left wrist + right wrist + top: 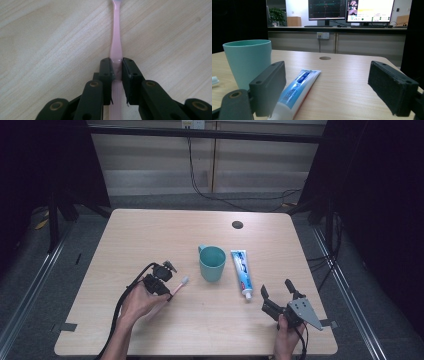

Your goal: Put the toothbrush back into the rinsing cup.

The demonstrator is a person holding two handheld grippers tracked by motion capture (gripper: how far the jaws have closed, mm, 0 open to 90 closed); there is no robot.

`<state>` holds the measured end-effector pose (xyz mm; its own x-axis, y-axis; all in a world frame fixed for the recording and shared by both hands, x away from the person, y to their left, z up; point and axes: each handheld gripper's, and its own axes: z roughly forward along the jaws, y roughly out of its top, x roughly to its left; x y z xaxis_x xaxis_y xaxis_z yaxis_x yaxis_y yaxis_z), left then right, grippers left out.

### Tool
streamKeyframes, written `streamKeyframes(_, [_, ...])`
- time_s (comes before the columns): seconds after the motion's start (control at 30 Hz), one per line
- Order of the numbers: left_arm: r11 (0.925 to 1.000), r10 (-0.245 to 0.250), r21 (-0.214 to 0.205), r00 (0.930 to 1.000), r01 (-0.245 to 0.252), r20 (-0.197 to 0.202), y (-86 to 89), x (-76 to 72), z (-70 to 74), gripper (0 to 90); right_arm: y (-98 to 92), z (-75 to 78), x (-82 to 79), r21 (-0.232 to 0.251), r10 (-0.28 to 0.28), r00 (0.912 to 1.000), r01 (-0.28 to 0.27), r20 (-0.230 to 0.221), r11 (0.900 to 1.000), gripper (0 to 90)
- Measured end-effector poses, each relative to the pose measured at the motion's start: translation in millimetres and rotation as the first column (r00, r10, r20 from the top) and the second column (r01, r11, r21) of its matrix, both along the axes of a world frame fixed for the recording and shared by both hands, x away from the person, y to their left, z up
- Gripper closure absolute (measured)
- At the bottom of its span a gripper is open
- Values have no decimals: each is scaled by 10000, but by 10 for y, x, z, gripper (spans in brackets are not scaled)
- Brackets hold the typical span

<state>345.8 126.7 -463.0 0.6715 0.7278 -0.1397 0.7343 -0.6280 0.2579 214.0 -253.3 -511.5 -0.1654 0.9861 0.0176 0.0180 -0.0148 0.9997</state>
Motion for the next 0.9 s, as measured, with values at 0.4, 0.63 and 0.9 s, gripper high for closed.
streamKeyframes(0.4, [9922, 190, -1235, 9995, -155, 271, 138, -26, 155, 789, 0, 0, -2, -10, -2, 10000, 2, 19, 10000, 141])
streamKeyframes(0.63, [9827, 440, -1826, 9971, -321, 614, 209, -42, 204, 789, 0, 0, -2, -12, -3, 10000, 3, 17, 10000, 141])
streamKeyframes(0.9, [9699, 630, -2412, 9906, -321, 1216, 250, -59, 255, 789, 0, 0, -2, -10, -1, 10000, 1, 16, 10000, 141])
